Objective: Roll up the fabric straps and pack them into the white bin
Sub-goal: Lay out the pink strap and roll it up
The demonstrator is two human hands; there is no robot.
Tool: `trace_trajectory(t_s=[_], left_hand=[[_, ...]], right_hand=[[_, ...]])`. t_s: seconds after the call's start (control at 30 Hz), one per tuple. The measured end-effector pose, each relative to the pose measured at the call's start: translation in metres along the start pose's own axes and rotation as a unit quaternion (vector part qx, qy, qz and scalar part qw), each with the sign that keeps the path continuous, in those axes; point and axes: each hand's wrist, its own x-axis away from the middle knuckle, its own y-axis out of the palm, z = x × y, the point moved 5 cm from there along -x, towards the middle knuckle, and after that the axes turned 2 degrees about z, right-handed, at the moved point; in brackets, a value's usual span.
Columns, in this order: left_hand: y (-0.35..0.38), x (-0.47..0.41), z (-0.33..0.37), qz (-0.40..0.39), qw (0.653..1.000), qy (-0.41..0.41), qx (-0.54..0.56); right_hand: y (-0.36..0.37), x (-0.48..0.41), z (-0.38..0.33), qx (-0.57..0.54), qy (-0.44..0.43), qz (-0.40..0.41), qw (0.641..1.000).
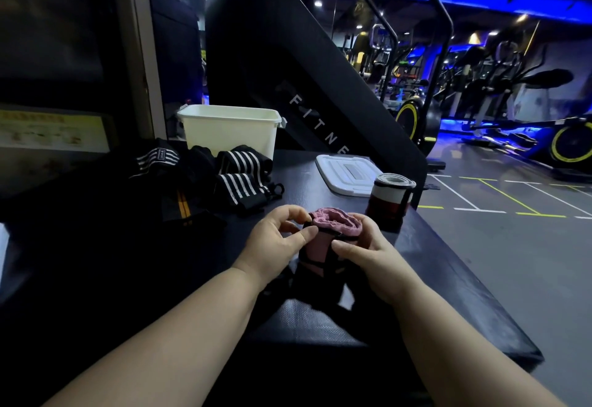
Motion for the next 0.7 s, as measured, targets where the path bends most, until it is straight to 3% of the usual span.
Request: trace_trajectory(t_s=[0.33,0.47,0.6,0.7], left_hand=[[0.006,0.004,0.009,-0.097,0.993,0.023,-0.056],[0.009,0.008,0.004,-0.139,0.990,-0.018,0.006],[0.012,0.008,0.000,-0.153,0.988,-0.018,-0.031],[0.010,0.005,0.001,-0.149,0.987,-0.017,-0.057]], right_hand=[[-0.002,-0.001,0.002,0.036,-0.026,0.019,0.999],[0.001,0.001,0.001,0.041,-0.023,-0.017,0.999],[0.003,0.003,-0.001,-0.001,-0.004,-0.082,0.997],[-0.001,0.001,0.002,0.007,-0.011,-0.070,0.997]])
